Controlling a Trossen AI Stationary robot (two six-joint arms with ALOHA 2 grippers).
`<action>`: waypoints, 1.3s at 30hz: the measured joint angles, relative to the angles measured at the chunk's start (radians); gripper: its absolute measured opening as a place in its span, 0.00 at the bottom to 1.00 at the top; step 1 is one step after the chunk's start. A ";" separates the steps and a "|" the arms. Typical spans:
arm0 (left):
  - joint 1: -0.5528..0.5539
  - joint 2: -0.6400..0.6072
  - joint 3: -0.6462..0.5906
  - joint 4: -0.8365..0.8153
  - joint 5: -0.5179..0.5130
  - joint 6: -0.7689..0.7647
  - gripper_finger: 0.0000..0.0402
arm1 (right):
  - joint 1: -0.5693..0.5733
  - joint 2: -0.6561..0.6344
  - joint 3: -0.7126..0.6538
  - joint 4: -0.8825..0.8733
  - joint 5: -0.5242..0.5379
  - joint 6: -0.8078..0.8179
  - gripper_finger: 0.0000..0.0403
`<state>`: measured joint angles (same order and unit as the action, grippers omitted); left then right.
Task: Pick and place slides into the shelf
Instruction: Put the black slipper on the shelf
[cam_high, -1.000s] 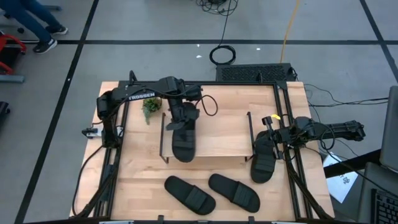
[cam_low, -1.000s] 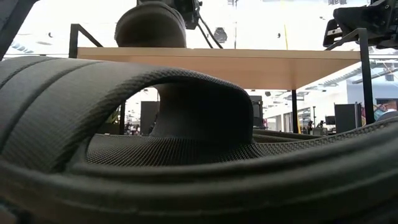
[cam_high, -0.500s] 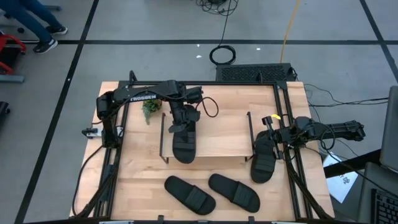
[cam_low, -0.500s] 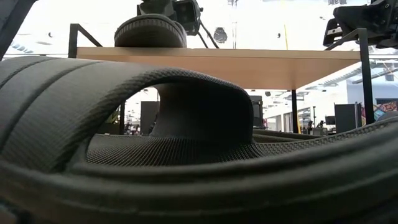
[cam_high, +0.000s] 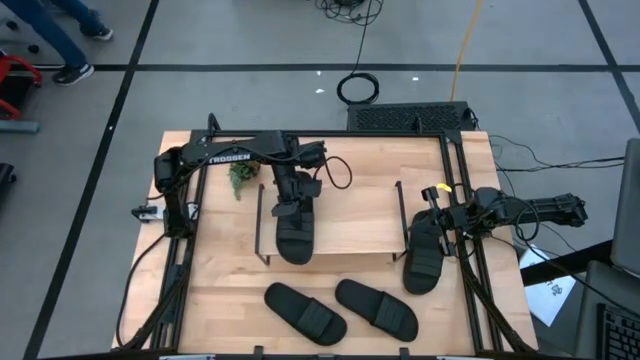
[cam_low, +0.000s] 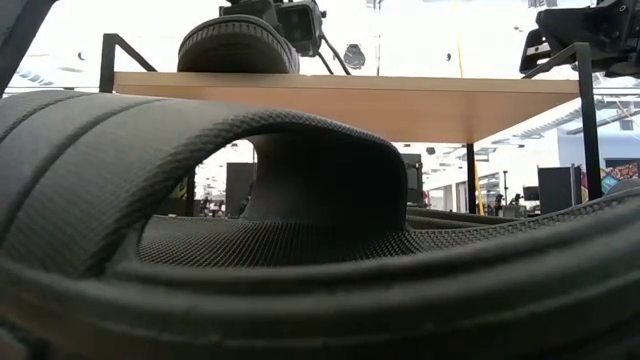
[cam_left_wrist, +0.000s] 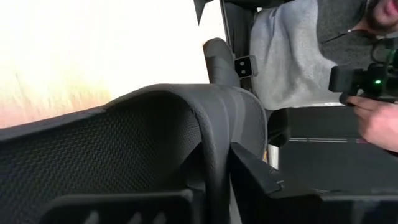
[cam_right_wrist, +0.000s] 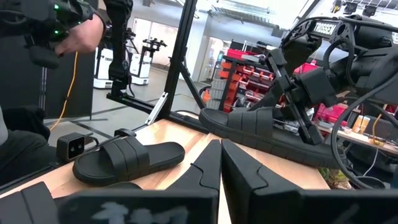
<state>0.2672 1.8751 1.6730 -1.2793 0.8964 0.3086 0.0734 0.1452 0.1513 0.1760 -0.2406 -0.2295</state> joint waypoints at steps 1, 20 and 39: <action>0.000 0.000 0.000 0.000 -0.001 0.000 0.16 | 0.000 0.000 0.000 0.000 0.000 0.000 0.00; 0.003 0.003 0.001 -0.004 0.011 -0.049 0.86 | 0.000 0.000 0.000 0.000 -0.001 0.008 0.00; 0.010 -0.140 0.003 0.058 -0.117 -0.054 0.93 | 0.000 0.000 0.000 0.009 -0.002 0.008 0.00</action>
<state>0.2773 1.7355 1.6756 -1.2212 0.7796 0.2546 0.0734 0.1451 0.1513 0.1853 -0.2424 -0.2214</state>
